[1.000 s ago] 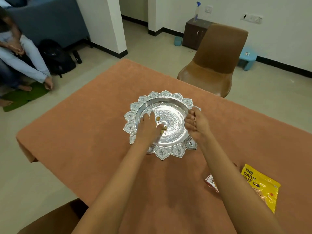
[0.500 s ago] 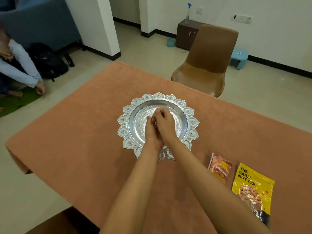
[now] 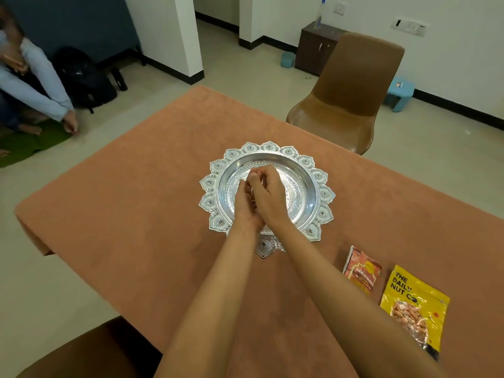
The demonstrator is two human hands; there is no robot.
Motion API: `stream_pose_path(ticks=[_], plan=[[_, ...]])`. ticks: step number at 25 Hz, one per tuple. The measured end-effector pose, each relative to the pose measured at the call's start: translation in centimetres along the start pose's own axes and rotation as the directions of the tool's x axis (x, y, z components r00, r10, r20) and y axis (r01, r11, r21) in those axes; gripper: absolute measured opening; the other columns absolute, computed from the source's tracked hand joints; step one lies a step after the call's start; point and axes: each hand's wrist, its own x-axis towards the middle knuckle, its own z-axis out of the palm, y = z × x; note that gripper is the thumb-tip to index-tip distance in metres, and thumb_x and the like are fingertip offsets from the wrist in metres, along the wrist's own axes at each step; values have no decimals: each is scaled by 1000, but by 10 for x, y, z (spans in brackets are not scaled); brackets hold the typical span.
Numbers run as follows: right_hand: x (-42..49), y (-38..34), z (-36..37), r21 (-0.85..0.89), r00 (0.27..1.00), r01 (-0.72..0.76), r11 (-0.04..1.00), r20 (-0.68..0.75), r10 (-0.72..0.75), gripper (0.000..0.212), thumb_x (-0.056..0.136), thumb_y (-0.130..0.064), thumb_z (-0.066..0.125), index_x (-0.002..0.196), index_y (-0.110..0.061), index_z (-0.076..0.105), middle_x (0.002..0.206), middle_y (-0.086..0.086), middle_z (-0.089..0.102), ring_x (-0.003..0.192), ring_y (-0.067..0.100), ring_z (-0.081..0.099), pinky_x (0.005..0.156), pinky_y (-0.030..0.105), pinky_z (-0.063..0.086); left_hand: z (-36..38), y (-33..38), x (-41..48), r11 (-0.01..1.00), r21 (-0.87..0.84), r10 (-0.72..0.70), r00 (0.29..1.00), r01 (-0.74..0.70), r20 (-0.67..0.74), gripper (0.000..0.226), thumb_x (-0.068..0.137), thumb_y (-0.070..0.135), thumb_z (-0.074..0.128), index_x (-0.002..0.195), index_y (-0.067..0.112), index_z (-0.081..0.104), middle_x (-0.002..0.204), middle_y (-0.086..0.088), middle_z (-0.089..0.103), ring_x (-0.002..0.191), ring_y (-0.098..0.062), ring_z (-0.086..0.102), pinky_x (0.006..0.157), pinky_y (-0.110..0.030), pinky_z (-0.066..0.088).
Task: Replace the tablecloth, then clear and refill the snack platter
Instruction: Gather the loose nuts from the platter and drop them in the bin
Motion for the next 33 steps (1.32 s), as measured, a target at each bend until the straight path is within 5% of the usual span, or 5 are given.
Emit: stream_pose_path(ticks=[10,15,19,22,33], plan=[[1,-21,-5,254,995,-93,963,-11,99,31,89,-38,62,72,-12,65,67,8,62,61,20,50,55,34,43,2,5,-16,990,-121,-97,978,75,-184,39,103,22,37,71,8,54,43,-2,54,33,-9,51,35,-16,43],[24,-36,-17,777,961,-234,584,92,262,39,103,-31,32,84,-14,62,84,-3,66,85,12,59,80,24,43,5,9,-18,950,-285,-169,977,125,-134,39,103,15,32,81,-2,60,70,-17,65,68,-27,65,54,-34,58],[37,-5,-48,-152,965,-182,971,162,206,37,102,-28,33,123,-7,55,128,9,56,118,19,50,96,29,36,2,34,-23,953,-303,-62,991,23,-120,36,103,18,36,84,-2,59,81,-15,62,79,-24,63,89,-40,54],[29,44,-55,-753,818,255,607,503,281,67,102,-44,20,151,-4,1,159,14,-5,147,26,-5,116,37,-2,-3,56,-26,988,-133,69,991,-84,-111,39,103,24,37,81,3,62,71,-10,67,68,-18,69,77,-35,57],[29,27,-40,-412,724,217,885,676,137,58,103,-38,21,153,-12,5,160,6,-2,146,16,-5,120,44,0,-22,60,-22,982,-145,122,992,-124,-20,39,103,27,36,91,2,64,85,-12,69,83,-21,70,88,-38,54]])
